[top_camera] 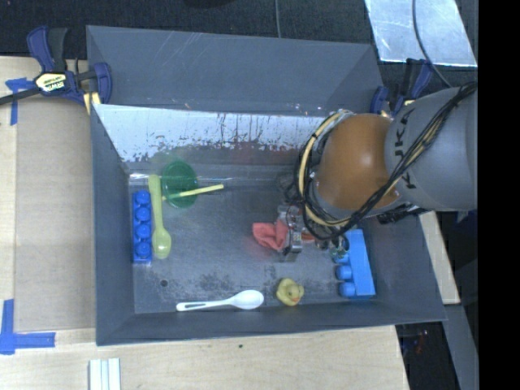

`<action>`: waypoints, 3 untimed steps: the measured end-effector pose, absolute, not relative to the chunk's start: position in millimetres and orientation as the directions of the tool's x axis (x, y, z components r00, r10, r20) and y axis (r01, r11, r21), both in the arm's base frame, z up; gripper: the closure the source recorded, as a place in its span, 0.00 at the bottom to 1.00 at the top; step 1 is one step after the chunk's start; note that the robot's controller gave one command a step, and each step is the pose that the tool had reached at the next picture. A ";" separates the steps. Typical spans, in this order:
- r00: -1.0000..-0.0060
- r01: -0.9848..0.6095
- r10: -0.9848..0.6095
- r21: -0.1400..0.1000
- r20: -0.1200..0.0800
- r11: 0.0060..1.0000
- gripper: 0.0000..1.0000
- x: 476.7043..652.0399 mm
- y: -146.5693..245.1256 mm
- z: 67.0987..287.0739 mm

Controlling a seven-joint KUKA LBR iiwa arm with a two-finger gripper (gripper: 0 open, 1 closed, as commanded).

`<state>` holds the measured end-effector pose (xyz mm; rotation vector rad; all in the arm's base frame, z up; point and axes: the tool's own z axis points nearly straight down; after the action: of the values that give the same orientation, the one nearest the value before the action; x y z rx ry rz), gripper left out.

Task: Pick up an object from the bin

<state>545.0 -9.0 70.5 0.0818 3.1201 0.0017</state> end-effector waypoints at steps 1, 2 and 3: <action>-0.999 0.043 0.043 0.003 -0.020 0.999 1.00 545.1 -5.4 71.7; -0.999 0.045 0.045 0.002 -0.014 0.999 1.00 536.9 11.6 139.9; -1.000 0.026 0.026 0.002 -0.010 1.000 1.00 526.8 10.2 200.1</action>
Offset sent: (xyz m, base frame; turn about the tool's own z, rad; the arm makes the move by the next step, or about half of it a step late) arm -0.0129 0.0367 0.1363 -0.0022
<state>526.8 10.2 200.1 0.0403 3.1310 0.0022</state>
